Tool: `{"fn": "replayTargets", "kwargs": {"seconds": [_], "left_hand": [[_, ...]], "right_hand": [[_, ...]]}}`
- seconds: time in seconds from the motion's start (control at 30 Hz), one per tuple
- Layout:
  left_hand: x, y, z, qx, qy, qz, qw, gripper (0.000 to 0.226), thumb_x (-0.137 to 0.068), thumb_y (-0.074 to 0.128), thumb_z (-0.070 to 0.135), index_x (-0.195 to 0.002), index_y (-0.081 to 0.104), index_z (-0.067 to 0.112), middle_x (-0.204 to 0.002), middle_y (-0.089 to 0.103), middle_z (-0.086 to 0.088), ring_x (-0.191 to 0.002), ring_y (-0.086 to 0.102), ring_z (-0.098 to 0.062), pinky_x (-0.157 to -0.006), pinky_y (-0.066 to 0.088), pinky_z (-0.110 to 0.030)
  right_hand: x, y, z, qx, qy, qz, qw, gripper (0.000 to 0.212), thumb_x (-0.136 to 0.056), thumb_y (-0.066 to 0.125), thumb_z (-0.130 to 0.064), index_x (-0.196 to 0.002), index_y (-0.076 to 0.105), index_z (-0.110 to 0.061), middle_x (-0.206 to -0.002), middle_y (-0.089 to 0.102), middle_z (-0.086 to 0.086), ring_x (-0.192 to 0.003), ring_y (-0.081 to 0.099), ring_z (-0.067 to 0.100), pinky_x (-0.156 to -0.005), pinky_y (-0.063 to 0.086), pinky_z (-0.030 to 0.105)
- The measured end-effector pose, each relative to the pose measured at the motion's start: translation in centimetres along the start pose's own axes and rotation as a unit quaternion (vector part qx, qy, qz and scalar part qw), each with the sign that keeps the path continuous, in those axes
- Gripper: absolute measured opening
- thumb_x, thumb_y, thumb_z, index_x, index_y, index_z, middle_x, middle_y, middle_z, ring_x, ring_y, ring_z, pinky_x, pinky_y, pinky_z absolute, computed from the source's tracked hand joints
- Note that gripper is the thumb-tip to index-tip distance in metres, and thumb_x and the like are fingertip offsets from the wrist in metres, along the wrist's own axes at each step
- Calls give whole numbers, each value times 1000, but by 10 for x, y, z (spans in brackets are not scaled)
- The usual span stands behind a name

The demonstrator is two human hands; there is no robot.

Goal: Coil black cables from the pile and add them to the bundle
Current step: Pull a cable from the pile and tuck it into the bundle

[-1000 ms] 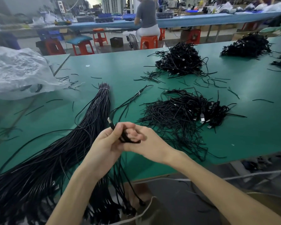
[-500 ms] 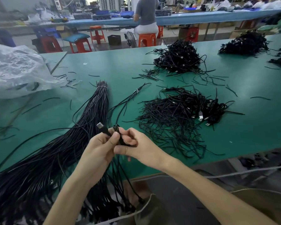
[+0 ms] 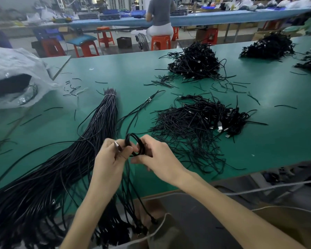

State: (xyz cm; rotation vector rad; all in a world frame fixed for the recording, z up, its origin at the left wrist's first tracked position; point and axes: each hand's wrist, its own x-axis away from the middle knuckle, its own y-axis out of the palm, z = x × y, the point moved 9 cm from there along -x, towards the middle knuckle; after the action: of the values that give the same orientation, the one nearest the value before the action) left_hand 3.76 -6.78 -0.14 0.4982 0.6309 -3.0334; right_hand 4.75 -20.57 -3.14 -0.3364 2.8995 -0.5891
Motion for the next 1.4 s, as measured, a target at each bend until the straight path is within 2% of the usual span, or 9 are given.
{"fn": "replayTargets", "kwargs": {"seconds": [0.13, 0.27, 0.53, 0.6, 0.8, 0.97, 1.17, 1.3, 1.4], "left_hand": [[-2, 7, -24, 34, -92, -88, 991, 2, -87, 78, 12, -89, 78, 14, -84, 77, -11, -77, 72, -31, -73, 58, -44], [-7, 8, -27, 56, -112, -91, 988, 7, -73, 84, 21, -77, 80, 17, -72, 77, -9, -67, 73, -29, -66, 61, -31], [-17, 11, -26, 92, -88, -46, 991, 9, -78, 84, 12, -82, 75, 14, -69, 75, -7, -56, 69, -14, -56, 53, -19], [-19, 6, -33, 94, -127, -31, 987, 36, -68, 89, 18, -95, 66, 11, -71, 75, -10, -57, 72, -19, -55, 55, -21], [-22, 6, -22, -185, -49, -126, 973, 26, -80, 85, 42, -95, 67, 30, -77, 70, 3, -65, 70, -13, -68, 59, -34], [-19, 40, -20, -391, 23, -319, 863, 34, -104, 39, 56, -105, 56, 28, -91, 58, 10, -80, 60, -12, -77, 53, -38], [-25, 55, -33, -361, 30, -276, 890, 40, -109, 19, 48, -101, 45, 19, -79, 60, -3, -67, 58, -27, -60, 44, -42], [-46, 51, -46, -212, -16, -170, 962, 43, -111, 28, 39, -79, 42, 12, -70, 53, -2, -62, 49, -24, -63, 39, -42], [-59, 46, -58, -130, -72, -102, 984, 42, -112, 29, 25, -72, 35, 15, -69, 40, 0, -62, 35, -17, -61, 31, -35]], "right_hand": [[4, 1, 10, 112, 5, -42, 993, 20, -97, 63, -10, -88, 46, -18, -77, 60, 3, -59, 51, 17, -60, 48, 41], [1, 2, 10, 206, -9, -56, 977, 19, -98, 60, -12, -94, 43, -19, -88, 61, 8, -74, 57, 30, -71, 52, 55], [-4, -7, 0, 113, -18, -16, 993, 22, -94, 59, 1, -111, 56, -14, -93, 65, 5, -74, 64, 20, -72, 56, 43], [-2, -4, 1, 136, -26, -30, 990, 19, -98, 56, 0, -111, 59, -13, -95, 64, 1, -79, 61, 17, -75, 53, 40], [1, 7, -8, 358, -108, -91, 923, 20, -96, 48, 9, -102, 54, -10, -93, 53, 3, -75, 51, 23, -68, 45, 39], [-5, 5, -17, 440, -155, -93, 880, 30, -86, 51, 15, -104, 52, -9, -94, 50, 6, -72, 41, 21, -63, 35, 35], [-17, -8, -16, 444, -180, -28, 878, 28, -90, 57, 8, -110, 58, -12, -102, 60, 2, -94, 60, 25, -75, 39, 31], [-25, -32, -20, 558, -202, 93, 800, 65, -87, 74, -13, -146, 47, -7, -138, 57, 10, -132, 52, 27, -123, 27, 39], [-29, -83, -16, 476, -135, 223, 840, 59, -86, 78, -15, -138, 51, -7, -138, 53, 13, -130, 49, 26, -117, 34, 36]]}}
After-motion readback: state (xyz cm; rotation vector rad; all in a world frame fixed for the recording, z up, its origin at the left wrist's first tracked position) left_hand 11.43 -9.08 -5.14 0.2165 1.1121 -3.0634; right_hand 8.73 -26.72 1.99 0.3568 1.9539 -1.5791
